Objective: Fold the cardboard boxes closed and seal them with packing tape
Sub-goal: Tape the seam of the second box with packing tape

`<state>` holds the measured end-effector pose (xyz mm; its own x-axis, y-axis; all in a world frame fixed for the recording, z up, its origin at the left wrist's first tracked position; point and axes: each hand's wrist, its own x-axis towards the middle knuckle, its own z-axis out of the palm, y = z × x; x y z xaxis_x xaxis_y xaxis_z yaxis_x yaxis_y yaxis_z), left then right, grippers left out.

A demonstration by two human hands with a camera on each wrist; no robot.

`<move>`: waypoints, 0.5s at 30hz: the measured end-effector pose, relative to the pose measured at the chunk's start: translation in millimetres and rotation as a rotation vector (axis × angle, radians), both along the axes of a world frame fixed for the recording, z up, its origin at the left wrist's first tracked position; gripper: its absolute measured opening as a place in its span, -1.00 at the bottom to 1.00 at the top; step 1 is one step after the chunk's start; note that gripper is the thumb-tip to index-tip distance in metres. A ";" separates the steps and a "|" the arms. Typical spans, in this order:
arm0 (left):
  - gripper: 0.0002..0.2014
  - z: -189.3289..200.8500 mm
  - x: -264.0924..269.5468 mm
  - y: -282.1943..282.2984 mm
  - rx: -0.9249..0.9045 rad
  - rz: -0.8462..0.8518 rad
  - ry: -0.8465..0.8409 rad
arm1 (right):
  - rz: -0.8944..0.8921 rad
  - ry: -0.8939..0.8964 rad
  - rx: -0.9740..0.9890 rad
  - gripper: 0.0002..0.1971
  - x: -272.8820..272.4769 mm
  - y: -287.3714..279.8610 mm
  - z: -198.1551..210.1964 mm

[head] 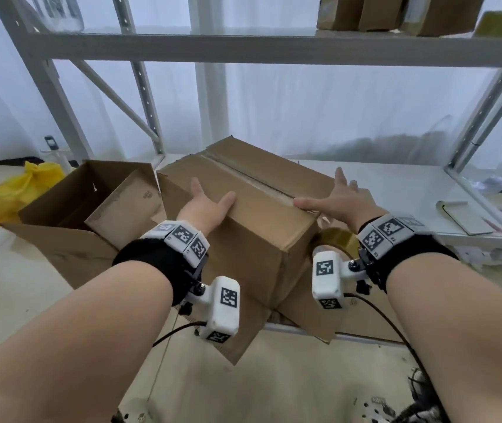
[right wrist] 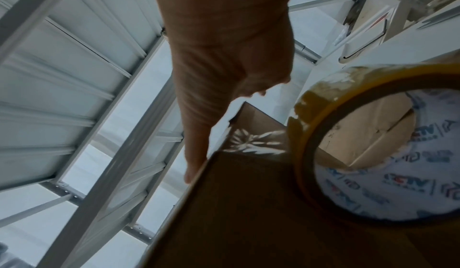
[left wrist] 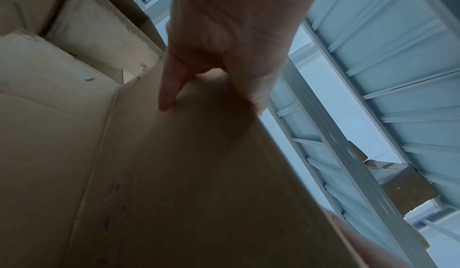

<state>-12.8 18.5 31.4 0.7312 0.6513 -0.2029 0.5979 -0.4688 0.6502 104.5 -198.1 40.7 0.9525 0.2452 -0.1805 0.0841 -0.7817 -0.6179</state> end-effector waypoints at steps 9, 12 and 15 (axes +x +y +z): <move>-0.07 -3.5 -1.1 -11.3 0.009 0.079 -0.195 | -0.133 -0.097 0.251 -0.08 21.1 4.5 -1.3; -0.27 17.8 6.2 -15.4 0.132 -0.002 -0.276 | -0.119 -0.141 0.200 -0.41 13.9 2.7 10.3; -0.49 32.6 12.3 -17.4 0.186 -0.132 -0.372 | -0.122 -0.188 0.158 -0.45 6.6 -7.2 10.2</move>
<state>-0.5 1.1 64.1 0.8117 0.5481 0.2018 0.2665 -0.6551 0.7070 111.1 -205.3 50.9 0.9899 0.1381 0.0334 0.1201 -0.6879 -0.7158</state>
